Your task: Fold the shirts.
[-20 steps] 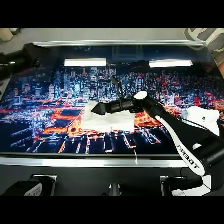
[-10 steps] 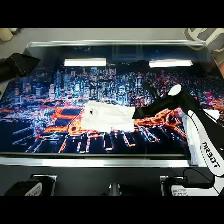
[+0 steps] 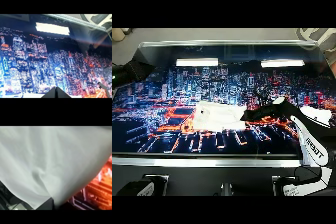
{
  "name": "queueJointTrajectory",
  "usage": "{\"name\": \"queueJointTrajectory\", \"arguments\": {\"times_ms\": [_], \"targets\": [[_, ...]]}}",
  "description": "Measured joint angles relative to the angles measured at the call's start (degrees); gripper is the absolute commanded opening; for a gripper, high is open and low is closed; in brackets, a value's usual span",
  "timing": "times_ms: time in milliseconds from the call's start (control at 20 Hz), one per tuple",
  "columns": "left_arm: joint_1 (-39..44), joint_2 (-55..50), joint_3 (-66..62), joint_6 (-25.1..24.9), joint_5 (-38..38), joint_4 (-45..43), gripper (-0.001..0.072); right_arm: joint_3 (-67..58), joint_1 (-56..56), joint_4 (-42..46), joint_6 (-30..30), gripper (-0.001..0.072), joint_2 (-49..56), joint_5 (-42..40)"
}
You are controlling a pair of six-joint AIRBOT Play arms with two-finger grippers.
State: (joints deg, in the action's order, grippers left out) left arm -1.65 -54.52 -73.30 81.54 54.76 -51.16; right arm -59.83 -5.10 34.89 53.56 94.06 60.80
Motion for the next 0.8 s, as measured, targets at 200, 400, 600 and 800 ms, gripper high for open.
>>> {"name": "queueJointTrajectory", "arguments": {"times_ms": [200,400,600,800], "targets": [[0.0,0.0,0.1,0.0,-0.3,-0.1,0.0029,-9.2,6.7,-3.2,-4.2,0.0022,-1.0,6.3],[0.0,0.0,0.1,-0.4,-0.7,-0.1,0.0029,-20.9,19.8,1.9,-0.6,0.0022,-4.5,14.5],[0.0,0.0,0.2,-1.5,-0.7,-0.1,0.0029,-29.7,35.0,6.1,3.4,0.0022,-8.3,21.2],[0.0,0.0,0.2,-2.0,-0.7,-0.1,0.0029,-35.0,47.0,7.6,6.6,0.0023,-11.9,26.1]]}}
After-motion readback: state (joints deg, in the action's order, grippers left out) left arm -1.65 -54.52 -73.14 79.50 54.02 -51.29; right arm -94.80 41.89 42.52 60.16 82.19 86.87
